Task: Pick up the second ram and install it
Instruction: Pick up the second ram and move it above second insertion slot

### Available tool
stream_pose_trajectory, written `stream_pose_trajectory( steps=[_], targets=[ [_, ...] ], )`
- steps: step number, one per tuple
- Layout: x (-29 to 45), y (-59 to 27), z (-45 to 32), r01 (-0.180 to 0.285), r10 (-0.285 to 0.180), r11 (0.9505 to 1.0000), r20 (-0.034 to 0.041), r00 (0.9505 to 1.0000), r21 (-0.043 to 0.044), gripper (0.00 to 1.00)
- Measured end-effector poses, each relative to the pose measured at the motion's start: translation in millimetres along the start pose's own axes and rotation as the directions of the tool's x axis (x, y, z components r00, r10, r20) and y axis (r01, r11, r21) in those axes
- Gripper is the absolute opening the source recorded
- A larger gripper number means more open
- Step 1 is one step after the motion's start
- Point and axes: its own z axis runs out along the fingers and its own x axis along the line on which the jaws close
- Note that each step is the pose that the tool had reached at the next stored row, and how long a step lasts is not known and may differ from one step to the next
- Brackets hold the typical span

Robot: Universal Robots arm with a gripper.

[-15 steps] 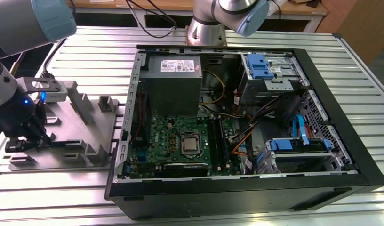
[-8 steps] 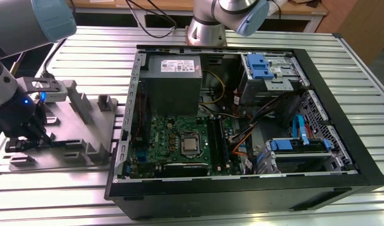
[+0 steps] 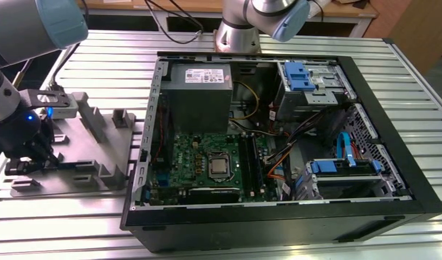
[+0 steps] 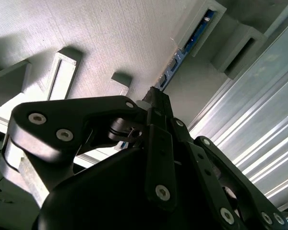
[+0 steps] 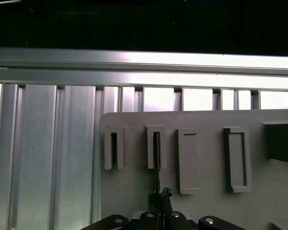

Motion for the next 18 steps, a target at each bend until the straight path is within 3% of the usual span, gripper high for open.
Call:
stream_pose_trajectory(
  steps=[10, 11, 18],
  targets=[
    [-0.1, 0.1, -1.4, -0.001, 0.001, 1.0, 0.0002, 1.0, 0.0002, 0.11],
    [-0.2, 0.2, -6.5, -0.001, 0.001, 1.0, 0.0001, 1.0, 0.0001, 0.11],
    [-1.0, 0.7, -20.6, -0.001, 0.001, 1.0, 0.0, 1.0, 0.0, 0.11]
  ],
)
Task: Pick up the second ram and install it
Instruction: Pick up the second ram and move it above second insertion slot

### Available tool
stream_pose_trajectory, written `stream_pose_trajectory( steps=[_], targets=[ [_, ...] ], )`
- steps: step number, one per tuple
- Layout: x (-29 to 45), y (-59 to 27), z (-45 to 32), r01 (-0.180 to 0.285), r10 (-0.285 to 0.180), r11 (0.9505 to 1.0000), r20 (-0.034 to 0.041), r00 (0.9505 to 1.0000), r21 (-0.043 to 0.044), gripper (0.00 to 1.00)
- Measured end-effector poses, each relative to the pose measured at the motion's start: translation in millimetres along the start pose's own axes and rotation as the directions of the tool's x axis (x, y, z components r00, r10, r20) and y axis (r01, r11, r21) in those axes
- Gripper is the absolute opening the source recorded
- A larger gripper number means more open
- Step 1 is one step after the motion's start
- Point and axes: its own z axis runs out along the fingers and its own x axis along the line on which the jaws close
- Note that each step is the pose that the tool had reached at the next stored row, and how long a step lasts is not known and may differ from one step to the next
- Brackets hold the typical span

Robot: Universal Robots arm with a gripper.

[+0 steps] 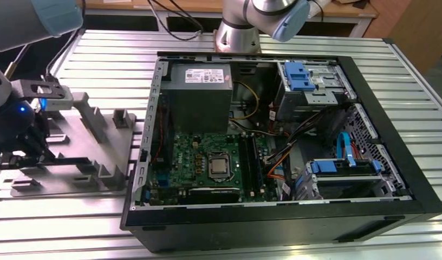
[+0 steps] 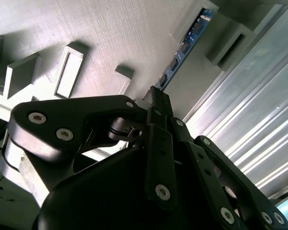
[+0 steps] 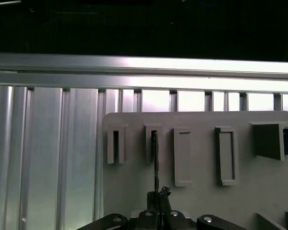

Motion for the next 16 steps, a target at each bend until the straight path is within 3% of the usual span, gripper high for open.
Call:
stream_pose_trajectory(
  steps=[16],
  targets=[
    [-5.9, 1.3, -34.2, 0.0, 0.0, 1.0, -0.0011, 1.0, 0.0, 0.11]
  ],
)
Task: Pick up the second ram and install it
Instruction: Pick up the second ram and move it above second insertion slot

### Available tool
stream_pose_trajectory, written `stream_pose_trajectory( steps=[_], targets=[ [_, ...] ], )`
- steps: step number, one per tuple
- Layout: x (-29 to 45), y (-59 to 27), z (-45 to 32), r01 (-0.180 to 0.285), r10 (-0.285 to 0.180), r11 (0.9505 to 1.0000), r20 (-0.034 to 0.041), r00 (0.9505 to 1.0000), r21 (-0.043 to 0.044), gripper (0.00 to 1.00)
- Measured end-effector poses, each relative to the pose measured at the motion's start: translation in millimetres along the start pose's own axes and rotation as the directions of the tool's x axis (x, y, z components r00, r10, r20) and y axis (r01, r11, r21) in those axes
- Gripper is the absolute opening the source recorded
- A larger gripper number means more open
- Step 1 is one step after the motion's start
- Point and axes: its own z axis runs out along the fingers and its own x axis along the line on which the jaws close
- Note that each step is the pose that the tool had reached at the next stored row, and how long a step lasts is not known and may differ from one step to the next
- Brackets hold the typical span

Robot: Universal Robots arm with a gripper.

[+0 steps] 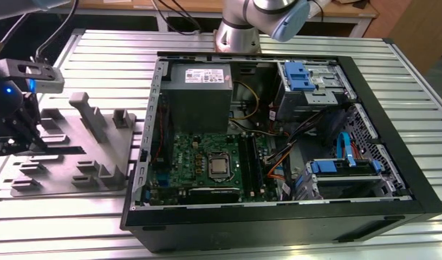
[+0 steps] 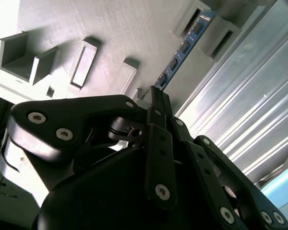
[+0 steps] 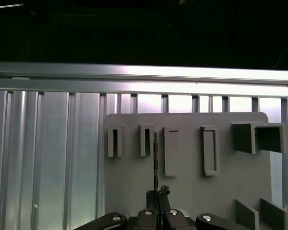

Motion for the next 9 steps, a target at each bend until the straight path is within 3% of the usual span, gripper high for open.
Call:
stream_pose_trajectory(
  steps=[9],
  targets=[
    [-3.6, 0.9, -25.8, 0.0, 0.0, 1.0, -0.0062, 1.0, 0.0001, 0.11]
  ],
)
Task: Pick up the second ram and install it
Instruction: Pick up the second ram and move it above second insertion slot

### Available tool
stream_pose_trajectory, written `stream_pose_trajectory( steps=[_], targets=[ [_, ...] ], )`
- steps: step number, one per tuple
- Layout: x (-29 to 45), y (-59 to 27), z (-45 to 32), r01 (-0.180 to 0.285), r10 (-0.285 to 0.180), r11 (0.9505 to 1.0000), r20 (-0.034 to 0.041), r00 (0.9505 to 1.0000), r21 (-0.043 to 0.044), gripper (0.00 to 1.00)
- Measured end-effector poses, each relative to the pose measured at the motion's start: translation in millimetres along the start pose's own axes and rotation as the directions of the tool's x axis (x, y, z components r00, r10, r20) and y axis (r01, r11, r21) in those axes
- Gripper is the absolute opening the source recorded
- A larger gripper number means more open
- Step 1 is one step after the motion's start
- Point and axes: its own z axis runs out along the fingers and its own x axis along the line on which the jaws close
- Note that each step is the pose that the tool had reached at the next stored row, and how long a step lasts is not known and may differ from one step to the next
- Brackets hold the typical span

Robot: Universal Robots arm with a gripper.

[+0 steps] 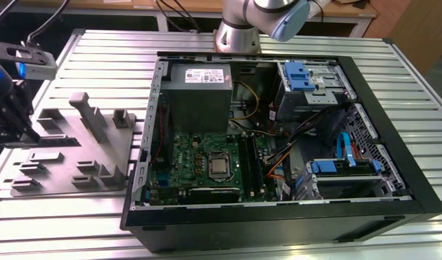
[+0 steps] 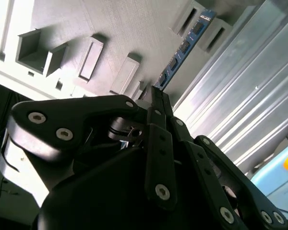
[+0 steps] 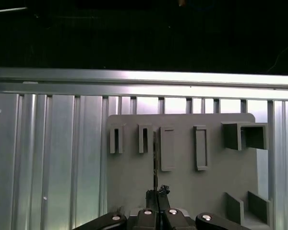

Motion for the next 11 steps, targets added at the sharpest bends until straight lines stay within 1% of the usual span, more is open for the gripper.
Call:
stream_pose_trajectory(
  steps=[3, 8, 11],
  targets=[
    [-0.7, 0.3, -9.6, 0.0, 0.0, 1.0, -0.0022, 1.0, -0.0001, 0.11],
    [-2.2, 0.9, -25.9, 0.0, 0.0, 1.0, -0.0112, 0.9999, -0.0001, 0.11],
    [-2.9, 1.3, -34.8, 0.0, 0.0, 1.0, -0.0136, 0.9999, -0.0001, 0.11]
  ],
)
